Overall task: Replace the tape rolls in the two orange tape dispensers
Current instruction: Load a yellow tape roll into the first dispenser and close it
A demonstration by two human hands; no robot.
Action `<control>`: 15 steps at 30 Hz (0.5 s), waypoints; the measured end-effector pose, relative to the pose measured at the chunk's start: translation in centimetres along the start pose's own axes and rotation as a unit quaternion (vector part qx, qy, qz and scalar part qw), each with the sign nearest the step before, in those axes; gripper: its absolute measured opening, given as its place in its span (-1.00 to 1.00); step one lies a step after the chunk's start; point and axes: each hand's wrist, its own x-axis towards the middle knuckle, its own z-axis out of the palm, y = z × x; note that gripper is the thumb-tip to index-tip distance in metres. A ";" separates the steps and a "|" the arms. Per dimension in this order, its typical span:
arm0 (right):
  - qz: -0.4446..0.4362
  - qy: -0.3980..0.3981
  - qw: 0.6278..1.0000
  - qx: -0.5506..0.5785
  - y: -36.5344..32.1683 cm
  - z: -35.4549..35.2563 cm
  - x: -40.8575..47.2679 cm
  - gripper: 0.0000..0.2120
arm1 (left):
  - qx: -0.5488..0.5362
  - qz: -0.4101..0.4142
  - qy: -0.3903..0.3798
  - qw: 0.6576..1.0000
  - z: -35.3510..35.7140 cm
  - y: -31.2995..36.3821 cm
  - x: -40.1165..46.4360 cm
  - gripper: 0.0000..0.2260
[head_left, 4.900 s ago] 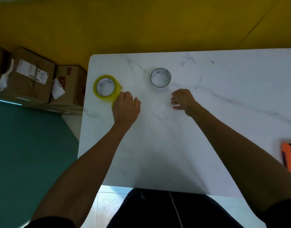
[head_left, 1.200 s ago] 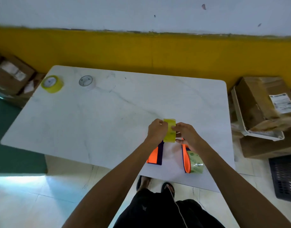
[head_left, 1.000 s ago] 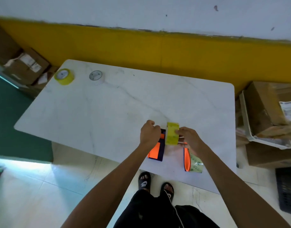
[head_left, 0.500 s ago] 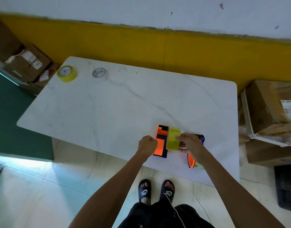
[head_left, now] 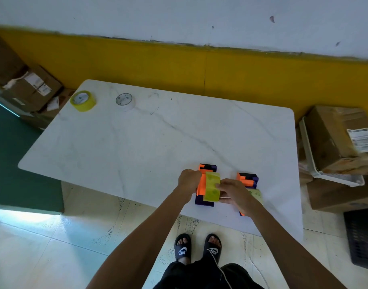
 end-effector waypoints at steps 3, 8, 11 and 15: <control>-0.003 -0.006 1.000 -0.002 -0.2 0.7 0.2 -0.88 | -0.002 0.002 0.001 1.000 0.2 -0.1 0.0 -0.82; -0.004 0.023 1.000 -0.004 0.1 2.0 0.9 -0.84 | 0.041 0.033 0.010 0.999 0.3 -0.7 -1.1 -0.91; 0.029 0.051 0.998 -0.033 0.4 2.3 1.5 -0.82 | 0.099 0.071 0.001 0.993 -0.1 -2.6 -1.1 -0.79; 0.004 0.060 0.974 -0.218 -1.2 1.3 2.3 -0.69 | 0.181 0.177 -0.001 0.967 -0.7 -4.6 -1.0 -0.71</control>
